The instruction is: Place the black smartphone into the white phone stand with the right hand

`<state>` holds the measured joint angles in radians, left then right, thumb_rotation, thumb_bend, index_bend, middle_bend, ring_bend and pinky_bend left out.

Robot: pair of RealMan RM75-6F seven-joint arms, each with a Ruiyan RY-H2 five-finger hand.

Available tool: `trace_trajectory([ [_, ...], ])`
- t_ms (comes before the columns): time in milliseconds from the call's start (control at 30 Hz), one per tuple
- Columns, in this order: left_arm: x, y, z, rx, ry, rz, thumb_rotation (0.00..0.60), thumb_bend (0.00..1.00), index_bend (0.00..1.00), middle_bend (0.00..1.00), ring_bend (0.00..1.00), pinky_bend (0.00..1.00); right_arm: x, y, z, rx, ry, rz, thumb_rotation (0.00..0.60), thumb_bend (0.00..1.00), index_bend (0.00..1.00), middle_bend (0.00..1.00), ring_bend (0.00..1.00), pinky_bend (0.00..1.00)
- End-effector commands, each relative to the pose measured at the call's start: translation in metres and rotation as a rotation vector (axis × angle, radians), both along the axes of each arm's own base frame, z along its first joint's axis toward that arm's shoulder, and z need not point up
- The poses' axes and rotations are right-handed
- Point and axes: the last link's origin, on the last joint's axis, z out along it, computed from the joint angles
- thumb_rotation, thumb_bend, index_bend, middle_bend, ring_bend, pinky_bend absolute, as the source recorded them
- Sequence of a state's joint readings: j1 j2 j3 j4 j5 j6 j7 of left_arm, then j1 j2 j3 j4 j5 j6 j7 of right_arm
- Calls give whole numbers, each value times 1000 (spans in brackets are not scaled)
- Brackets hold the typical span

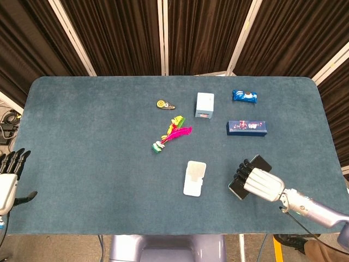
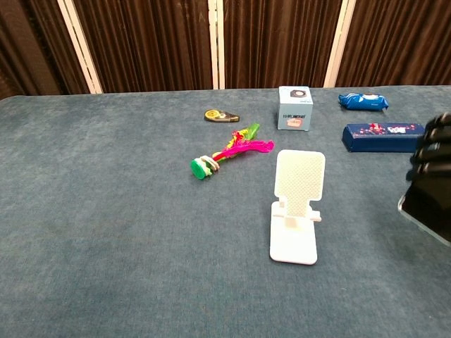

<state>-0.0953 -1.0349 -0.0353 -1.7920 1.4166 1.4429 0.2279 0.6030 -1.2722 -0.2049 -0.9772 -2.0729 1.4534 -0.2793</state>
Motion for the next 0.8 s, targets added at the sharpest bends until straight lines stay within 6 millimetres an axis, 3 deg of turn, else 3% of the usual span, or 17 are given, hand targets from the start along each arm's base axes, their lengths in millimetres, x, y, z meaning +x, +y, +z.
trace_trajectory([
  [33, 0, 0, 0, 0, -3, -2, 600, 0, 0, 0, 0, 0, 24, 0, 22, -136, 1, 156, 600, 299, 497, 465, 339, 364],
  [267, 1, 0, 2, 4, -10, -3, 600, 0, 0, 0, 0, 0, 66, 0, 22, -266, 64, 336, 600, 301, 493, 469, 346, 364],
  [567, -5, 5, 3, 6, -11, 27, 600, 0, 0, 0, 0, 0, 116, -4, -13, -358, 209, 466, 600, 306, 498, 488, 348, 362],
  [800, -5, 7, 2, -5, -14, 39, 600, 0, 0, 0, 0, 0, 139, -4, -37, -370, 280, 511, 600, 307, 499, 498, 349, 339],
])
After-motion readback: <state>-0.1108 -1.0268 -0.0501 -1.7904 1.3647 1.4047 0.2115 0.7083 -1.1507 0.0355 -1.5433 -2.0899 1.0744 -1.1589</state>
